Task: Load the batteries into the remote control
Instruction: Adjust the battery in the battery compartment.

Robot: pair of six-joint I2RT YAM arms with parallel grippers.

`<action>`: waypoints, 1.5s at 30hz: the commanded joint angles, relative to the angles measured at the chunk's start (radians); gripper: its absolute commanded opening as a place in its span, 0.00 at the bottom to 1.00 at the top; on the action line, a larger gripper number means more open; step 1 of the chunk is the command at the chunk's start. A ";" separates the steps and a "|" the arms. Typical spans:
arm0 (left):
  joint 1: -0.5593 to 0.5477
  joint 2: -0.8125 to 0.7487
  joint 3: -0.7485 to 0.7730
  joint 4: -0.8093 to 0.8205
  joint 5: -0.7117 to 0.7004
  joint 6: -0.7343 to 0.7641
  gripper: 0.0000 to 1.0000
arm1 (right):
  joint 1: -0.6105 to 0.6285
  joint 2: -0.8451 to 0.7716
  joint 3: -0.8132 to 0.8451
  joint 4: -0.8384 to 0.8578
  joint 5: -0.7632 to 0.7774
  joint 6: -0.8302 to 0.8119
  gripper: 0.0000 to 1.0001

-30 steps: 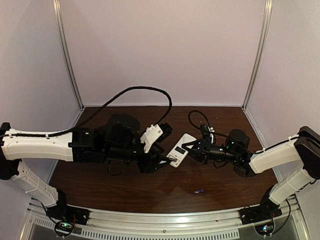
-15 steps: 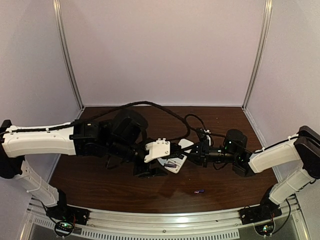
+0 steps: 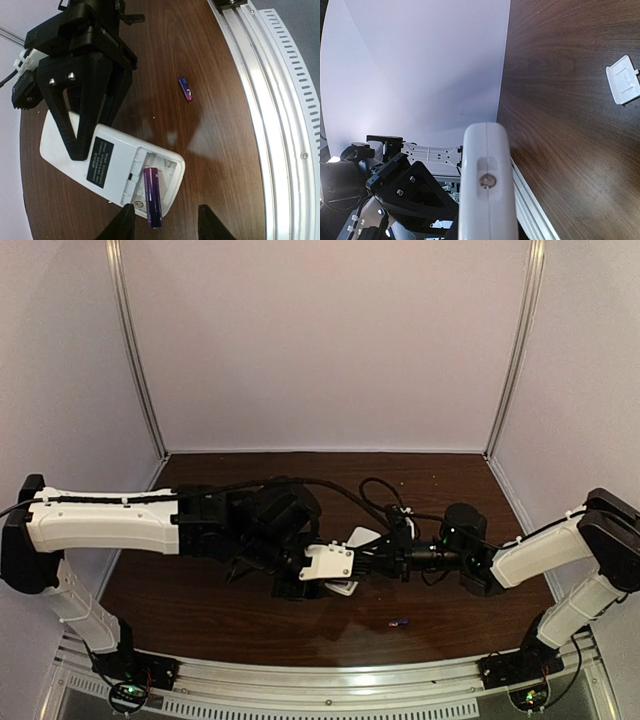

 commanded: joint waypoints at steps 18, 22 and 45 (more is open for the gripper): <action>-0.012 0.065 0.044 -0.034 -0.033 0.067 0.34 | 0.030 0.045 0.031 0.119 -0.002 0.048 0.00; -0.012 0.066 0.047 -0.043 0.010 0.074 0.30 | 0.031 0.046 0.031 0.122 -0.003 0.049 0.00; -0.017 0.065 0.056 -0.034 -0.059 0.111 0.45 | 0.030 0.065 0.026 0.174 -0.012 0.062 0.00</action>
